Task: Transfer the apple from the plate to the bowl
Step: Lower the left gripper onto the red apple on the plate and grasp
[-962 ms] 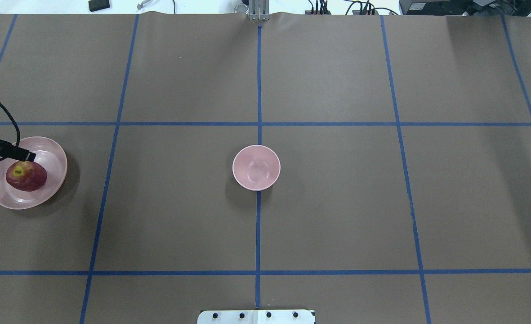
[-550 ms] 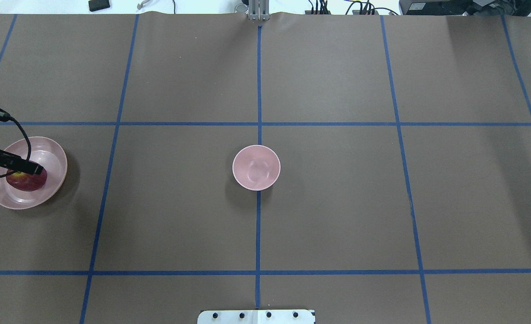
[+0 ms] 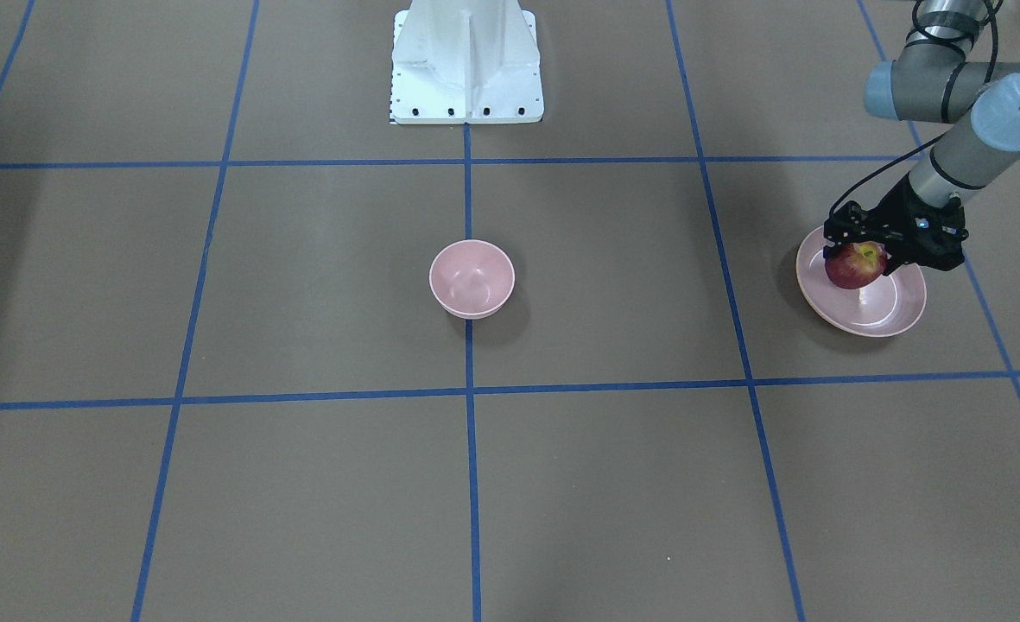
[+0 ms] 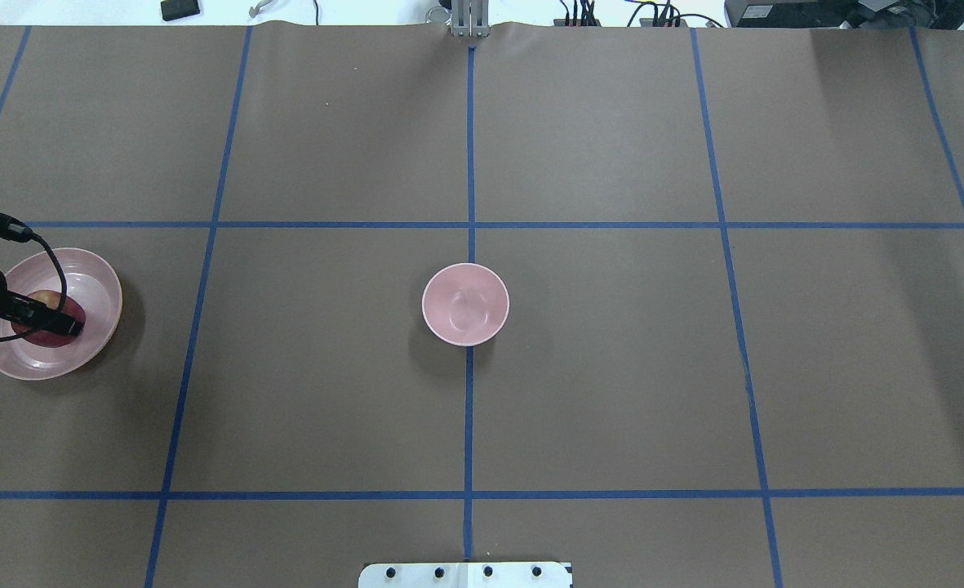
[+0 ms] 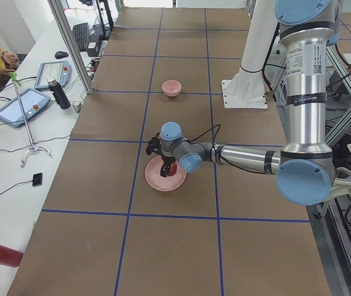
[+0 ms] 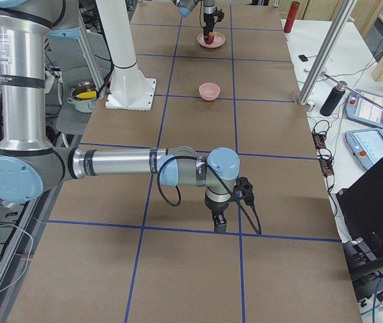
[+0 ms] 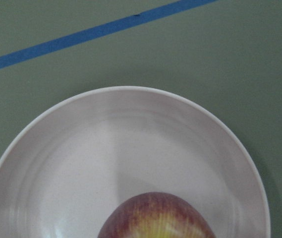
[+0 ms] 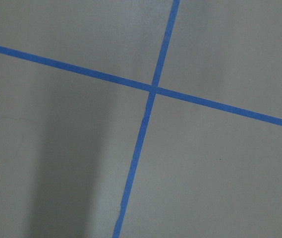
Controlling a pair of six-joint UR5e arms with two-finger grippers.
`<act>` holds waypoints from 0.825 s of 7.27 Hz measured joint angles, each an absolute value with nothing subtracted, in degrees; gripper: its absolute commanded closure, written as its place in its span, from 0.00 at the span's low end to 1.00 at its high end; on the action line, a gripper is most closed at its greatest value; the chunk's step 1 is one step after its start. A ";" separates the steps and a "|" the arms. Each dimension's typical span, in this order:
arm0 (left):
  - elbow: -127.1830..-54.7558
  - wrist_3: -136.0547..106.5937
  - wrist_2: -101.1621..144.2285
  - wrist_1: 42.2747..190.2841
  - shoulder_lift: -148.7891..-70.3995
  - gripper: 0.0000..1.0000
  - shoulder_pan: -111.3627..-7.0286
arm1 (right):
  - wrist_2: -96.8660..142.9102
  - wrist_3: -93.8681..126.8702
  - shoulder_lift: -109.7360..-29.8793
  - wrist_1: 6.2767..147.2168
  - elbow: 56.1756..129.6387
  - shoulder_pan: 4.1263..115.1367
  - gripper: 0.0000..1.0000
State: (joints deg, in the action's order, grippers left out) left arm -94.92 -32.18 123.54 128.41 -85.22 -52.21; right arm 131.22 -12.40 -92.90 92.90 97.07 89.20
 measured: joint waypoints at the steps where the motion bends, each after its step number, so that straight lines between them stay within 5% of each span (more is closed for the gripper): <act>1: -94.70 -32.15 123.56 128.41 -85.29 0.57 -51.93 | 131.22 -12.40 -92.89 92.90 97.04 89.16 0.00; 3: -94.89 -31.81 123.60 128.41 -85.34 0.66 -51.81 | 131.28 -12.39 -92.83 92.90 97.04 89.13 0.00; 6: -101.32 -31.68 124.62 122.08 -86.49 0.66 -52.54 | 131.31 -12.28 -92.83 92.90 97.17 89.13 0.00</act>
State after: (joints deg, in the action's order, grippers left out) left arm -101.32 -31.68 124.62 122.08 -86.49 -52.54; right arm 131.31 -12.28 -92.83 92.90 97.17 89.13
